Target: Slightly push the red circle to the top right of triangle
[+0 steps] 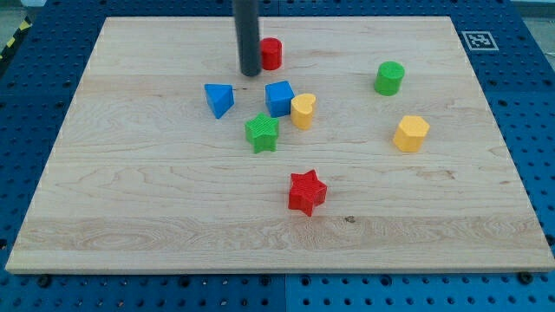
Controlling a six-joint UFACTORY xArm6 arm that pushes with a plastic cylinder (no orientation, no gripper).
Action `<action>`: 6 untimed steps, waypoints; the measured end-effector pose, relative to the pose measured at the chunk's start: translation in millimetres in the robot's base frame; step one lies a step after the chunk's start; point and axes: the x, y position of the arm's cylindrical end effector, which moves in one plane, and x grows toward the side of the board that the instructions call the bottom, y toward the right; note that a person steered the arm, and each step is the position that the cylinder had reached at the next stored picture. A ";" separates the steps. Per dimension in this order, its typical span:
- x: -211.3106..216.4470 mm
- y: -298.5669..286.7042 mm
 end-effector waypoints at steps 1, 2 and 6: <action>10.2 42.3; -6.6 60.4; -33.4 28.4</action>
